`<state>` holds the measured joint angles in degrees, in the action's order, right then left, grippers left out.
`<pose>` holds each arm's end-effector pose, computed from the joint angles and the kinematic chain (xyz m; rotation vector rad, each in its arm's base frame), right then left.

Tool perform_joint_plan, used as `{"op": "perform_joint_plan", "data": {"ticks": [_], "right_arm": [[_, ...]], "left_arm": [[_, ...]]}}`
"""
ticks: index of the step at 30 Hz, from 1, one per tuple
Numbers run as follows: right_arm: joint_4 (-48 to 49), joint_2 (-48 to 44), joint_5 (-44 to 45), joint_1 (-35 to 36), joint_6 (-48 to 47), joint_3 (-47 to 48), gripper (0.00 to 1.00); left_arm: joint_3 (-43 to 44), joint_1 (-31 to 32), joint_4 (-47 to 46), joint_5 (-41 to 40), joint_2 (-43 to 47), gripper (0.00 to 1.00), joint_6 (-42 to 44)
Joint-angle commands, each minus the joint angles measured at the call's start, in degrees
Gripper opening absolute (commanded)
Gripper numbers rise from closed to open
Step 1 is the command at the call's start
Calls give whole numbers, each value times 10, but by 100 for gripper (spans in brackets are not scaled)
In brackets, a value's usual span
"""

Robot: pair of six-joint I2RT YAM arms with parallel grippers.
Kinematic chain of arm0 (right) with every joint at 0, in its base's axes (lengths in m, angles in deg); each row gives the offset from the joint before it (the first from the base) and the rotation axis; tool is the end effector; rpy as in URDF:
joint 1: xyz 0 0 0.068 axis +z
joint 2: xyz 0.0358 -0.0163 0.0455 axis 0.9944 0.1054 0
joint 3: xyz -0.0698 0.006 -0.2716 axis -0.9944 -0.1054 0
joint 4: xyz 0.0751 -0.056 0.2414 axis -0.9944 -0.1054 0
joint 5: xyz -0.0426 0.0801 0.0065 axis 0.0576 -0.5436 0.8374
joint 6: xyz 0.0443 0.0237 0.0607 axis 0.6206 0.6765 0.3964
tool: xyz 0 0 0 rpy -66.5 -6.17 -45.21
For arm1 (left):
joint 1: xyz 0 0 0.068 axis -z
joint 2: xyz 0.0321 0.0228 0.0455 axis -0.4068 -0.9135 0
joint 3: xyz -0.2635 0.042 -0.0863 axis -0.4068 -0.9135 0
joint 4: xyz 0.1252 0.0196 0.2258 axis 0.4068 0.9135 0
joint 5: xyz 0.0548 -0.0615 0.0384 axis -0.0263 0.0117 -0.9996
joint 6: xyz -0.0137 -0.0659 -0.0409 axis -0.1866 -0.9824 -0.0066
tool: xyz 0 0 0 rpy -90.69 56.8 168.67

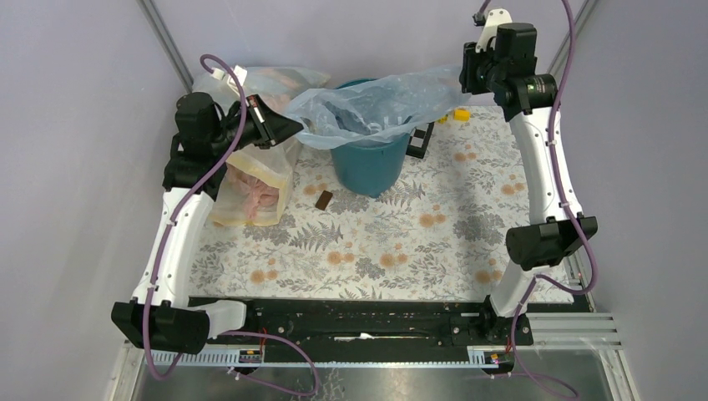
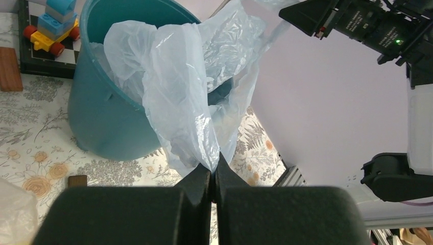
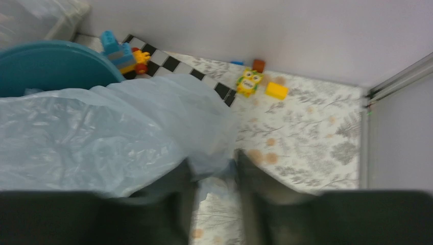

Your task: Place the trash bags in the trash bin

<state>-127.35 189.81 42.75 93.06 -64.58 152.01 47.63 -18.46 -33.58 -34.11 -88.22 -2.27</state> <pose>0.4067 0.0661 0.4862 -0.2494 1.8738 0.0555 0.2700 -0.0722 0.4522 0.1388 1.8140 -1.1334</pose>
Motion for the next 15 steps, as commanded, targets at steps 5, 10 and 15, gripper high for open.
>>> {"op": "perform_joint_plan", "data": {"ticks": [5,10,15], "right_arm": [[34,-21,-35,2,50,-3,2],[46,-15,-108,2,103,-2,0],[59,-17,-236,16,153,-27,0]], "left_arm": [[22,-2,66,-99,5,0,42],[19,-17,70,-114,-24,0,36],[17,-18,42,-118,-41,0,19]]}}
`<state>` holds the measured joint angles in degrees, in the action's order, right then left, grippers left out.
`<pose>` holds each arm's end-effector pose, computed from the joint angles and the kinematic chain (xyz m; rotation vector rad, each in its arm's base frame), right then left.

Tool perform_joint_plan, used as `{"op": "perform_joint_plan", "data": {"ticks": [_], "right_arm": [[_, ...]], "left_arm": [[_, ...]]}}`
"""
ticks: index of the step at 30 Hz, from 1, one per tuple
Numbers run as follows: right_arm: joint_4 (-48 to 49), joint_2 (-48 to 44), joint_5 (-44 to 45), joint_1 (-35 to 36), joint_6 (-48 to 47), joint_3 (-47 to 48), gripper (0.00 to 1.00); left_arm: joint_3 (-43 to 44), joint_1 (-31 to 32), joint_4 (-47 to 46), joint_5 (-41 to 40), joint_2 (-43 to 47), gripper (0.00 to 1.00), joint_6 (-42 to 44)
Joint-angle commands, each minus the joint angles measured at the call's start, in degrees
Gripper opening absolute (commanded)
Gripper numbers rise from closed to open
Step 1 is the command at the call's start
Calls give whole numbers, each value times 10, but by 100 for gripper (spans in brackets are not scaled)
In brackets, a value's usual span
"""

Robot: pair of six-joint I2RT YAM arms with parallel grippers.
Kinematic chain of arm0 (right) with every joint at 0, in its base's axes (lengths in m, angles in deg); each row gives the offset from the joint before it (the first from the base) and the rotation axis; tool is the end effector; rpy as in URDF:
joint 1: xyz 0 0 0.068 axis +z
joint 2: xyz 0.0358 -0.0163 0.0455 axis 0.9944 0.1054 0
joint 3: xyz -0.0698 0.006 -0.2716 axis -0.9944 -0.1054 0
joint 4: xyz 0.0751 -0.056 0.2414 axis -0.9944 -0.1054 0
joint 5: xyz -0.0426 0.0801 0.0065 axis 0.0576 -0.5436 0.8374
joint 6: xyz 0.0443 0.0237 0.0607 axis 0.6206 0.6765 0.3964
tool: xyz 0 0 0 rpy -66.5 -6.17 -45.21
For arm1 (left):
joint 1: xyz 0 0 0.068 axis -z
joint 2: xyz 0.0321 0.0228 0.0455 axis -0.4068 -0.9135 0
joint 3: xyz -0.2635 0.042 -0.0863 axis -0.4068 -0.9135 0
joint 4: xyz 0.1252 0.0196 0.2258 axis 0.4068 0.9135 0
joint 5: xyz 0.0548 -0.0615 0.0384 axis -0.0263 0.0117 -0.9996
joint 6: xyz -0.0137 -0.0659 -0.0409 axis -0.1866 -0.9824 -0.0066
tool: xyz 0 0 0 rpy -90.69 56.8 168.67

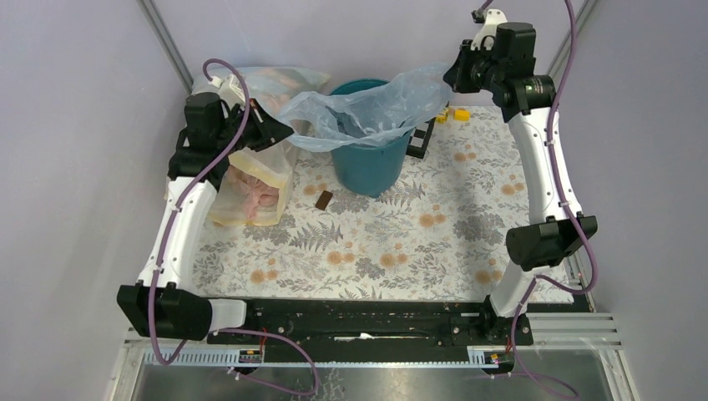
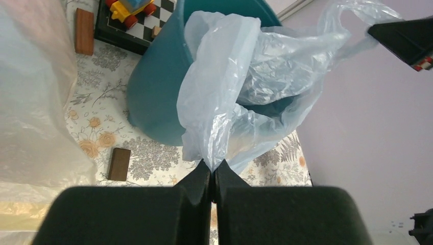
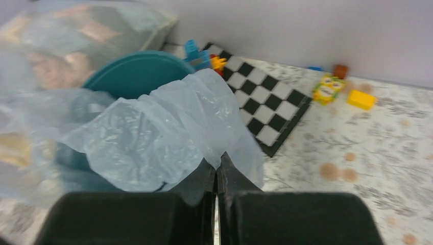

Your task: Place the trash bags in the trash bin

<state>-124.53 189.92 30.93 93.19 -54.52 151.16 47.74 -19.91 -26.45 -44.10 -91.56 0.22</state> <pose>0.4072 0.0811 0.4876 -0.2292 1.8526 0.3706 0.2943 -0.0576 0.4202 -0.0633 1.9630 -0.9538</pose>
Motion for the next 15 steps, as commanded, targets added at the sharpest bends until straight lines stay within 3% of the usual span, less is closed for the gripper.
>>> {"op": "perform_joint_plan", "data": {"ticks": [1,4,5,7,8,12,15], "right_arm": [[37,-21,-127,22,57,-28,0],[45,-34,-123,45,53,-54,4],[44,-37,-108,50,53,-60,16],[46,-45,-46,52,59,-71,57],[48,-54,4,53,56,-78,72],[70,-107,74,54,20,-126,84],[79,-147,98,67,-16,-156,85]], "left_arm": [[17,-3,-32,-21,-10,0,-8],[18,-6,-39,-34,-12,0,-14],[17,-8,-40,-35,-11,0,-17],[15,-10,-42,-35,-9,0,-20],[13,-10,-43,-33,-7,0,-21],[2,-11,-55,-16,0,0,-22],[-13,-11,-70,-2,10,0,-26]]}}
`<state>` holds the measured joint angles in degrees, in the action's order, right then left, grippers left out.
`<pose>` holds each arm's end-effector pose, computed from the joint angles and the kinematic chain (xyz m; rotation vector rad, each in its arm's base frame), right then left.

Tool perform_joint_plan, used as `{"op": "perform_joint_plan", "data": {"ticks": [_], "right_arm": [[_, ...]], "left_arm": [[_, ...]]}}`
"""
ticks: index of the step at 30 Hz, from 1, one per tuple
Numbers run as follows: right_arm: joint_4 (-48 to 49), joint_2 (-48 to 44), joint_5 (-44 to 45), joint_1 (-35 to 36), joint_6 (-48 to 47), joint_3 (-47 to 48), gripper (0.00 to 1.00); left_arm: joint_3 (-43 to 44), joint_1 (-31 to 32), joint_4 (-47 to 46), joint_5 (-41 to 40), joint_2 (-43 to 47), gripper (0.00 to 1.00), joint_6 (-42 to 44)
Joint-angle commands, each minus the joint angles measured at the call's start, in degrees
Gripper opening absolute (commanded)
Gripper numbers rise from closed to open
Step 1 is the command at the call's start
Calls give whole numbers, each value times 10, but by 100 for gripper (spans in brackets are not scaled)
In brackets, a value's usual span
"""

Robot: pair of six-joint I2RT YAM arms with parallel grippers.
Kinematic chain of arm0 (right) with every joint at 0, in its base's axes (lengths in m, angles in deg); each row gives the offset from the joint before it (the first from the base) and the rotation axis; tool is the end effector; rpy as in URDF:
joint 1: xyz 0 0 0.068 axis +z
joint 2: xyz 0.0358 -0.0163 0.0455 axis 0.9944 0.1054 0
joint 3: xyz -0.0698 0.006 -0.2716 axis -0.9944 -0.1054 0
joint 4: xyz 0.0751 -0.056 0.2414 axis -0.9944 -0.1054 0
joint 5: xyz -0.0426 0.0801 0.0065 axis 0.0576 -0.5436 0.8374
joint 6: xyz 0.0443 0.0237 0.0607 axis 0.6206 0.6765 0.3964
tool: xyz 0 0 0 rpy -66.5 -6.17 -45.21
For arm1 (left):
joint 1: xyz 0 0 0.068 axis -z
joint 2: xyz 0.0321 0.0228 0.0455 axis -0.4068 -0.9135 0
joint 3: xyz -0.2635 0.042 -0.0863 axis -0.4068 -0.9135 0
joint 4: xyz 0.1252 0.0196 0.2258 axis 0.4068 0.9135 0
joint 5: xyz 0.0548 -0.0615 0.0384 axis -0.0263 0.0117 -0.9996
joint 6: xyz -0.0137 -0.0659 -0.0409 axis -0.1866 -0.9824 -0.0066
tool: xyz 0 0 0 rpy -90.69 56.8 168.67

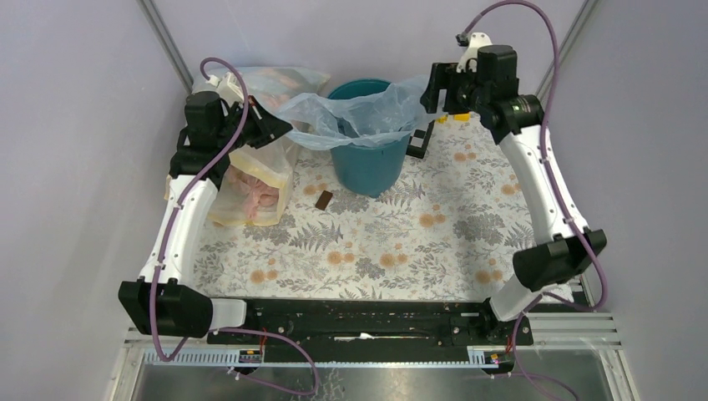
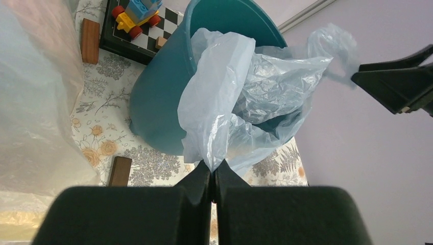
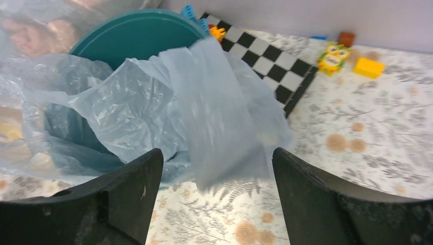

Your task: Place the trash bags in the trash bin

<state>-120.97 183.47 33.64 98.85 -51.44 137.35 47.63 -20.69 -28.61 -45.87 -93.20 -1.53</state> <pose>0.3833 0.1140 0.4567 -0.2393 1.9272 0.4282 0.3065 -0.0525 0.4158 -0.1258 1.9546 -0.9355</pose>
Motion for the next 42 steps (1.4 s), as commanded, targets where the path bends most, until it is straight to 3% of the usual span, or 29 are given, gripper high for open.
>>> {"op": "perform_joint_plan", "data": {"ticks": [1,5,8,9,13,14,25,32,37,42], "right_arm": [[43,-93,89,20,-60,-25,85],[43,-127,151,72,-113,-48,85],[29,-128,135,98,-116,-44,72],[25,-124,123,104,-113,-40,62],[10,-90,81,137,-100,-19,4],[5,-77,77,147,-97,-10,0],[19,57,95,191,-87,35,0],[-22,184,185,190,-106,149,0],[0,256,324,186,-138,213,0],[54,293,313,171,-160,270,0]], "left_arm": [[-16,-3,-52,21,29,0,-10],[-27,-3,-60,33,44,0,-12],[-32,-3,-59,38,53,0,-12],[-35,-2,-59,39,57,0,-12],[-43,-2,-59,44,68,0,-14],[-46,-3,-60,45,70,0,-13],[-73,-2,-64,62,85,0,-12],[-80,-2,-66,75,86,0,-11],[-82,-2,-63,75,91,0,-6],[-87,-2,-60,79,89,0,-3]]}}
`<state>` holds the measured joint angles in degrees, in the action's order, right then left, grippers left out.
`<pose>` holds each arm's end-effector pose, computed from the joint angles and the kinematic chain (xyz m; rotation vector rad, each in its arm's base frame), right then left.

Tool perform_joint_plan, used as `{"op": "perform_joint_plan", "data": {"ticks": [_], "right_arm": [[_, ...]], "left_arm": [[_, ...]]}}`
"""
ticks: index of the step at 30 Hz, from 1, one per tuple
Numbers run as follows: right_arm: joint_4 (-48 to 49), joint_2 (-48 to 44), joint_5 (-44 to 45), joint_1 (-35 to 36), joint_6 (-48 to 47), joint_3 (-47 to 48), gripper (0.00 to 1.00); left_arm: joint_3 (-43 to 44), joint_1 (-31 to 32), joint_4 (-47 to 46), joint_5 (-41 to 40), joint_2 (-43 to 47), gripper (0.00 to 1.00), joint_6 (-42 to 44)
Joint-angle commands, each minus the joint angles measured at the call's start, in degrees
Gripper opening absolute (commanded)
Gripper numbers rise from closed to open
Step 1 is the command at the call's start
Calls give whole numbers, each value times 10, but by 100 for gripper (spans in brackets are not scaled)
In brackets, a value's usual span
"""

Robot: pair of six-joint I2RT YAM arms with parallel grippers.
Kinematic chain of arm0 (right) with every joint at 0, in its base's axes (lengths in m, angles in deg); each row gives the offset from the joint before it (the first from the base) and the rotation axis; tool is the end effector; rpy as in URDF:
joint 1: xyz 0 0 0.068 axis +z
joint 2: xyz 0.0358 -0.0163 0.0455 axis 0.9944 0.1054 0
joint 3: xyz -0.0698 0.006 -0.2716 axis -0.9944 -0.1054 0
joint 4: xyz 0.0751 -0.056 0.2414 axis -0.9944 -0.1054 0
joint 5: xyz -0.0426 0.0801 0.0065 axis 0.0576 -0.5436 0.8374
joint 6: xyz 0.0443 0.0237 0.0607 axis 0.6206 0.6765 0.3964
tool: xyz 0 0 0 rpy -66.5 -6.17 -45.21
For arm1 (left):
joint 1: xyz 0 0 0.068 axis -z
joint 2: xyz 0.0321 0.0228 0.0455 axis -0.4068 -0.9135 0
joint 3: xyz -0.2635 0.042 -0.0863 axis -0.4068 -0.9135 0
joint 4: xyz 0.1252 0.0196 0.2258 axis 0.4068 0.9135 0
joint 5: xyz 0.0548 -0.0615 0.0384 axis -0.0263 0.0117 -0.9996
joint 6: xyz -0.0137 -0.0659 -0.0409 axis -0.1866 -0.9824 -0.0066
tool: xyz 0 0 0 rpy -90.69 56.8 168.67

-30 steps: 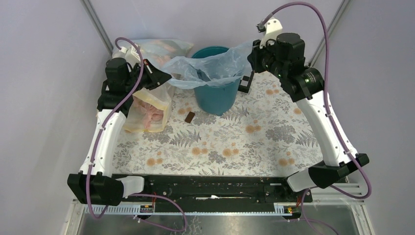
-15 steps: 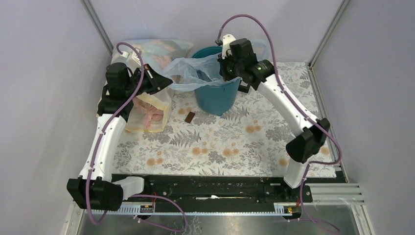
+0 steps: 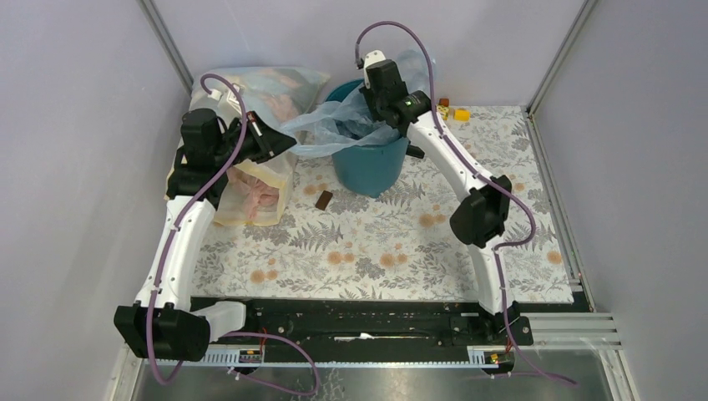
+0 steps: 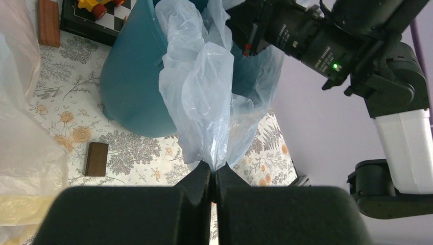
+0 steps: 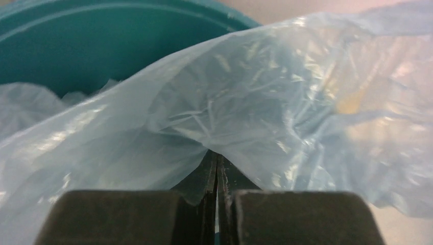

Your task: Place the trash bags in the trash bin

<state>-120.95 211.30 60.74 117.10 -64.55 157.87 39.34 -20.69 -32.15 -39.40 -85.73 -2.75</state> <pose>0.4523 0.2715 0.3674 -0.4926 1.9670 -0.0041 0.2716 -0.0568 0.4080 -0.0403 1.9221 -1.0497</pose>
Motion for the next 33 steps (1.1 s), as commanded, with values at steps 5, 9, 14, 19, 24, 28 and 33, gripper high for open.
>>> {"op": "perform_joint_plan", "data": {"ticks": [5,9,14,19,24,28,33], "right_arm": [[45,-29,-19,-12,-27,40,8],[42,-98,-48,-12,-31,-17,35],[14,-158,-34,-15,-18,-49,63],[10,-203,10,-18,40,-100,85],[10,-236,50,-33,111,-137,85],[4,-266,19,-58,156,-178,81],[37,-297,10,-69,191,-254,80]], "left_arm": [[-10,-2,-27,12,5,0,13],[-14,-2,-34,14,-1,0,12],[-24,-2,-40,8,6,0,12],[-32,-2,-43,10,14,0,13],[-39,-2,-41,13,23,0,15],[-45,-2,-41,18,30,0,16],[-45,-2,-36,36,39,0,15]]}}
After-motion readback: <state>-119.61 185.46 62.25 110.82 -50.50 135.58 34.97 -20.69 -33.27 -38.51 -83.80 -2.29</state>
